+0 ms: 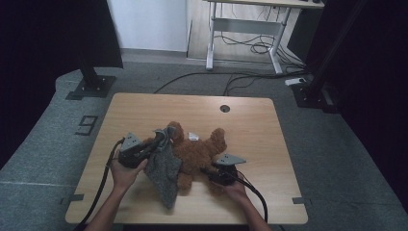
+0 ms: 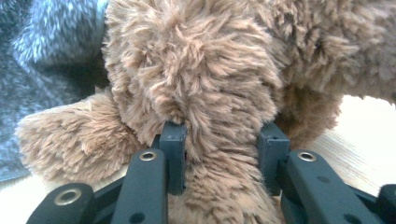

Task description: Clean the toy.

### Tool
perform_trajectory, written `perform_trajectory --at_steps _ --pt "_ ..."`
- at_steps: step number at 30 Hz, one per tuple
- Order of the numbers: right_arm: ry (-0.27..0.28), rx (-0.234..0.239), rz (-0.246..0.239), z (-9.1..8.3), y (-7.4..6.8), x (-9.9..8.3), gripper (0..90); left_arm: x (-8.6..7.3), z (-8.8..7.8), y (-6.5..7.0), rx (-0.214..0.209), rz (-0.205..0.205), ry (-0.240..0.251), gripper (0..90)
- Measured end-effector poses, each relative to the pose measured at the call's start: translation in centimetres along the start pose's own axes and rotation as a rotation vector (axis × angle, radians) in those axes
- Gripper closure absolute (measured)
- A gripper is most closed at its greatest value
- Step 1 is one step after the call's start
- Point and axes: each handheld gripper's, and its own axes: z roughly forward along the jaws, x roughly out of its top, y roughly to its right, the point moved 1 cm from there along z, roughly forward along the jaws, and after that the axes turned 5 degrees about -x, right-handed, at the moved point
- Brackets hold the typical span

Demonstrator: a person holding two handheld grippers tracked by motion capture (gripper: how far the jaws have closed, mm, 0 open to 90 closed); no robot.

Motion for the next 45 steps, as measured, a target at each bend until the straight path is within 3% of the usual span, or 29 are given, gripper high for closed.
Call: perform_trajectory --at_steps 7,9,11,13,17,19,22,25,29,33,35,38,45 --pt "0.001 0.002 0.003 0.0 0.1 0.0 63.2 0.8 -1.9 -3.0 0.08 -0.059 0.03 80.6" --pt "0.001 0.002 0.004 0.0 0.1 0.0 63.2 1.5 -2.5 -3.5 0.084 -0.057 0.045 80.6" --pt "0.001 0.002 0.006 0.0 0.1 0.0 63.2 2.3 -2.8 -3.5 0.082 -0.047 0.064 80.5" --pt "0.001 0.005 0.007 0.0 0.1 0.0 63.2 3.4 -2.6 -2.8 0.051 -0.024 0.068 80.3" --pt "-0.001 0.004 0.009 0.1 0.1 0.0 63.2 4.0 0.5 -1.0 0.023 0.042 -0.023 80.0" --pt "-0.002 0.003 0.007 0.0 0.1 0.0 63.1 3.5 1.9 -0.5 0.028 0.063 -0.068 80.1" --pt "-0.003 0.005 0.006 0.0 0.2 0.0 63.1 2.4 2.7 -0.4 0.041 0.072 -0.088 80.1" --pt "-0.004 0.01 0.007 0.0 0.3 0.0 63.1 1.8 2.2 -0.8 0.047 0.061 -0.085 80.2" --pt "-0.003 0.007 0.006 0.0 0.2 0.0 63.0 1.0 1.0 -1.9 0.104 0.053 -0.083 80.2" --pt "-0.002 0.007 0.009 0.0 0.2 0.0 63.0 -0.3 0.0 -3.5 0.14 -0.004 -0.09 80.2" --pt "-0.002 0.006 0.01 0.0 0.2 0.0 63.0 -1.5 0.1 -4.2 0.167 -0.025 -0.125 80.2" --pt "-0.002 0.006 0.011 0.0 0.2 0.0 63.1 -3.4 1.1 -4.5 0.143 -0.059 -0.182 80.4" --pt "-0.003 -0.001 0.025 0.0 0.4 0.0 63.2 -6.7 2.9 -2.9 0.133 0.013 -0.331 80.7"
